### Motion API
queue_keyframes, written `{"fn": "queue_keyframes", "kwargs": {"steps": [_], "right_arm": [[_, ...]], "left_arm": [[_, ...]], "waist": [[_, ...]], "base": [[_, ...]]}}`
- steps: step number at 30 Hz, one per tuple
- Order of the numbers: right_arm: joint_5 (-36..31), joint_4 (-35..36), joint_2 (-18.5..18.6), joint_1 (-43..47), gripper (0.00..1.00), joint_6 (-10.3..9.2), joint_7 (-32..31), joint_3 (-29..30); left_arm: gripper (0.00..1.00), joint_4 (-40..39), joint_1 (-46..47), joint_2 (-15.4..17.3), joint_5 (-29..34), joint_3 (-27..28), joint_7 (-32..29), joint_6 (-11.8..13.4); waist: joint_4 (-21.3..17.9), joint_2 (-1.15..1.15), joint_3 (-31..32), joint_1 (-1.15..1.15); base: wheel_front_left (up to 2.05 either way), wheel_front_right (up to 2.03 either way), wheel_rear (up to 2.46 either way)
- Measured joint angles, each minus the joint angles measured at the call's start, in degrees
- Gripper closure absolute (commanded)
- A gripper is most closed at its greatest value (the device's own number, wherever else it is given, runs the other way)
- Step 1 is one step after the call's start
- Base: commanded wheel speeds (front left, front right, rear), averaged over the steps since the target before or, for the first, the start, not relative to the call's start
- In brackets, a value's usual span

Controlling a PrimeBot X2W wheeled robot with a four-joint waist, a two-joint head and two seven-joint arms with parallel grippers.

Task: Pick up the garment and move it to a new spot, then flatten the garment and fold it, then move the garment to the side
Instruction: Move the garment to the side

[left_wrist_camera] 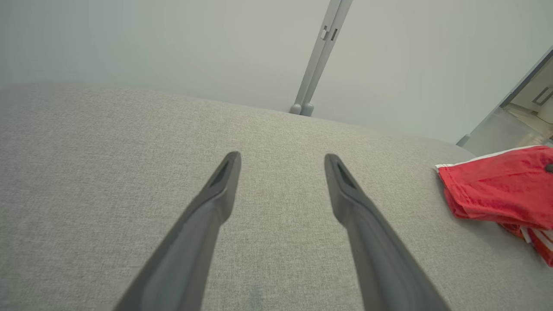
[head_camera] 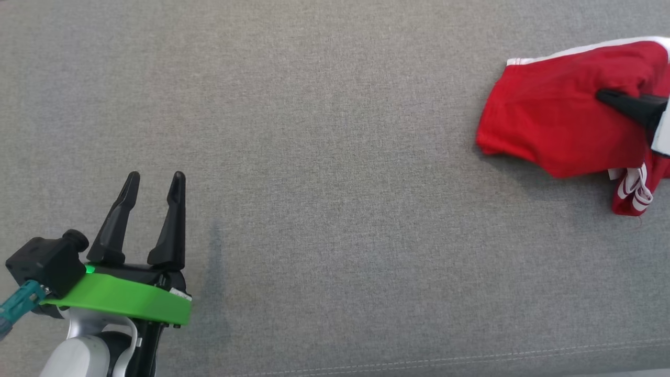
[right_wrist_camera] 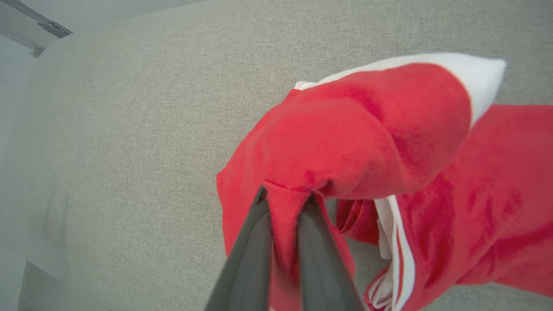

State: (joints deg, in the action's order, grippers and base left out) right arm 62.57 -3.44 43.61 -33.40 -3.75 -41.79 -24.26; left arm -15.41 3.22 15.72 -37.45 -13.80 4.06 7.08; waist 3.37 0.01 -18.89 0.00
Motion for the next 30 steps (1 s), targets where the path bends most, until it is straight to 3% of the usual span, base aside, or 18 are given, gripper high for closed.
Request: {"fn": "queue_keyframes", "kwargs": {"steps": [11,21,30], "right_arm": [[-1.8,-0.4,8.2,-2.4,1.00,-1.91,-6.4,1.3],[-6.1,-3.6,14.5,-1.5,1.00,-2.42,-10.3,0.1],[-8.3,-7.1,15.0,0.4,1.00,-2.90,-6.7,1.3]], "left_arm": [[0.00,-0.3,3.4,-0.2,0.6,-1.9,-1.0,0.0],[0.00,0.4,3.9,-0.7,0.6,-2.1,-1.0,0.0],[0.00,1.0,4.4,-0.7,0.6,-2.3,-1.5,0.0]], "waist": [[-0.3,0.00,-3.5,0.00],[0.8,0.00,-4.1,0.00],[0.9,0.00,-4.3,0.00]], "base": [[0.00,0.00,0.00],[0.00,0.00,0.00],[0.00,0.00,0.00]]}}
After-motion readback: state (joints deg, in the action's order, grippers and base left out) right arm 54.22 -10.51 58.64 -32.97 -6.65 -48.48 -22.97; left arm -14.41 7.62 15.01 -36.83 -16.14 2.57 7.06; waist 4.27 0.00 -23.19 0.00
